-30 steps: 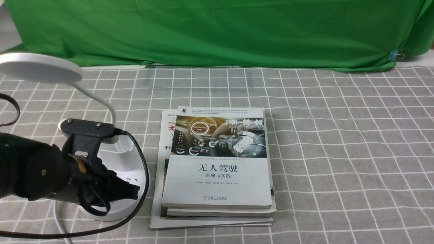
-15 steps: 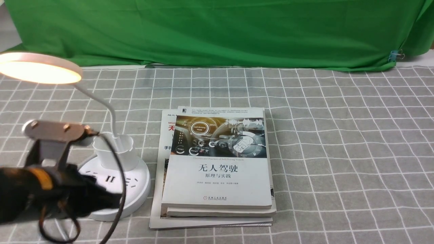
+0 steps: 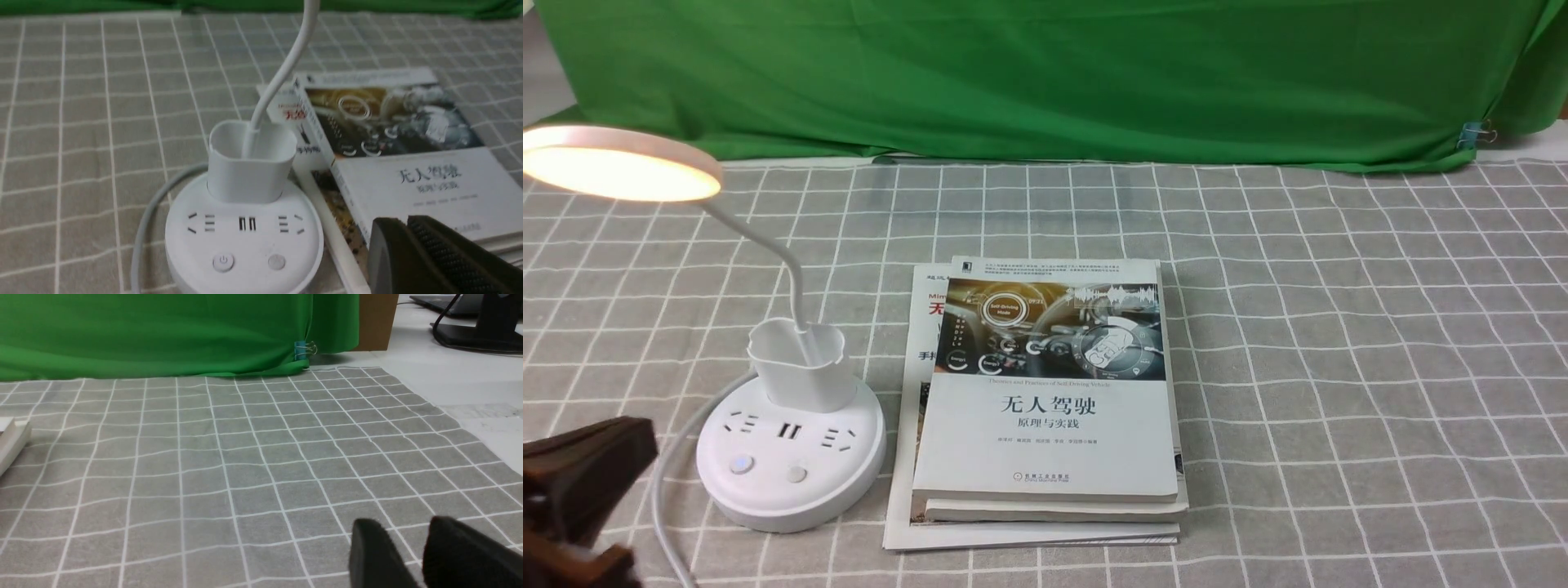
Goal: Turn on the desk lamp on the grey coffee tablecloth with your hand.
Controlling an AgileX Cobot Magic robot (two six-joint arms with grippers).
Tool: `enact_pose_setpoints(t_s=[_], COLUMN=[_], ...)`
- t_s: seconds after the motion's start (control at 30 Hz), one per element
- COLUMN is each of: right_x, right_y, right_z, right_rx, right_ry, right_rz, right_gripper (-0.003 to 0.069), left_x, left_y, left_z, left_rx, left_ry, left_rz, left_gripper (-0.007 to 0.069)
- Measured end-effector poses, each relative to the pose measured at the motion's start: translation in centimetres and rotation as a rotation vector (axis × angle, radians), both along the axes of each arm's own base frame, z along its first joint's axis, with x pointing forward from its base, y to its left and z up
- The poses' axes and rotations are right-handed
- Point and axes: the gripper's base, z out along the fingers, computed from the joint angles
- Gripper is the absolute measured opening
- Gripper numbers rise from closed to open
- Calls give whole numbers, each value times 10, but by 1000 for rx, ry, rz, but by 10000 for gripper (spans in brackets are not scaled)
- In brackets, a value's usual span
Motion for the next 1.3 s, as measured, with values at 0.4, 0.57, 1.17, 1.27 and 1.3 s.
enact_pose_setpoints(t_s=[0.4, 0.57, 1.17, 1.27, 1.3], right_x=[0, 0, 0, 0, 0], right_y=[0, 0, 0, 0, 0], right_z=[0, 0, 0, 0, 0], right_rx=[0, 0, 0, 0, 0], right_ry=[0, 0, 0, 0, 0], right_rz=[0, 0, 0, 0, 0], right_gripper=[245, 245, 245, 245, 245], left_x=[-31, -31, -27, -29, -30], left_y=[8, 8, 9, 14, 15], left_z=[6, 6, -11, -36, -43], left_rx=[-28, -28, -28, 4, 14], left_ry=[-145, -145, -181, -210, -215], left_rz=[-8, -8, 15, 70, 88], left_gripper=[19, 19, 19, 19, 19])
